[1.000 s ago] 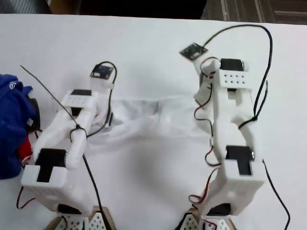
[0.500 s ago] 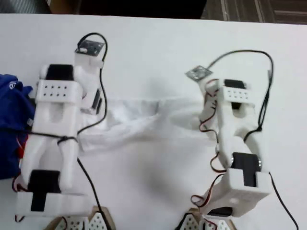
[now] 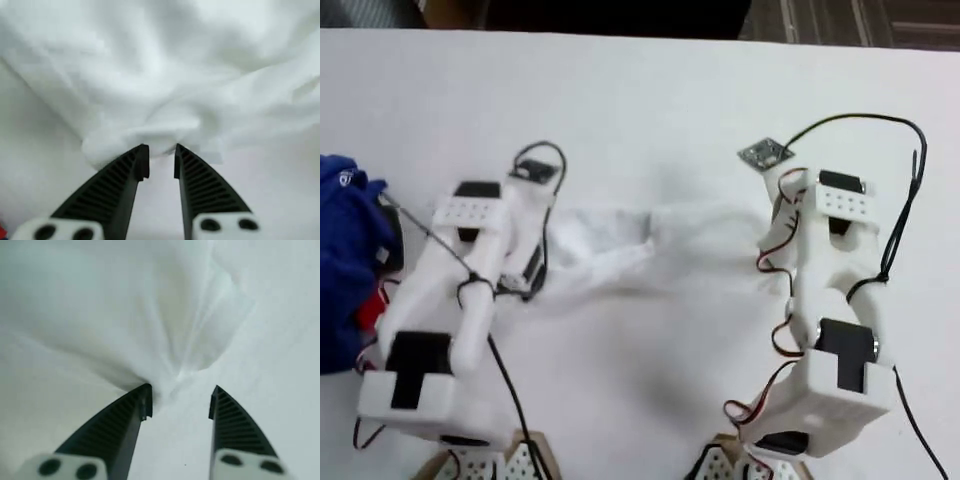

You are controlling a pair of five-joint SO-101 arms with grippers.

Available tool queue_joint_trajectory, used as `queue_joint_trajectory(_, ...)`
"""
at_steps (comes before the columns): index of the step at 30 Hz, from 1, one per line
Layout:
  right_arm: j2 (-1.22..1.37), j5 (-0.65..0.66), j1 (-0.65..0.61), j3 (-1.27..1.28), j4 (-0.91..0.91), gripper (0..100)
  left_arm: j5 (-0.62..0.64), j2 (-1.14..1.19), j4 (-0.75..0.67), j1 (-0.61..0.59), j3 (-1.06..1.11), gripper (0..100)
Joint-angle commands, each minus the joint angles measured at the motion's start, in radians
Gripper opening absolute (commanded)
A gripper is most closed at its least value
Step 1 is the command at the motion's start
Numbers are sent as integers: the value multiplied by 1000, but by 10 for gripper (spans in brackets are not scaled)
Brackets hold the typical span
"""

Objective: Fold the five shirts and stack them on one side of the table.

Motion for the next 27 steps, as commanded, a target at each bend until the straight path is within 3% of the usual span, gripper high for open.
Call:
queue_joint_trajectory(1, -51, 9, 1, 2, -10, 142, -54, 44, -21, 2, 7, 109)
queue_joint_trajectory(5, -53, 11, 4, 54, -8, 64, -74, 57, 44, 2, 13, 109)
queue_joint_trajectory(12, -64, 123, 74, 75, -7, 63, -155, 54, 198, 2, -70, 109)
queue_joint_trajectory(21, -288, 166, 59, 77, 21, 70, -152, 54, 471, -17, -515, 109)
queue_joint_trajectory(27, -435, 163, -16, 81, 64, 172, -48, 89, 413, 89, -625, 109)
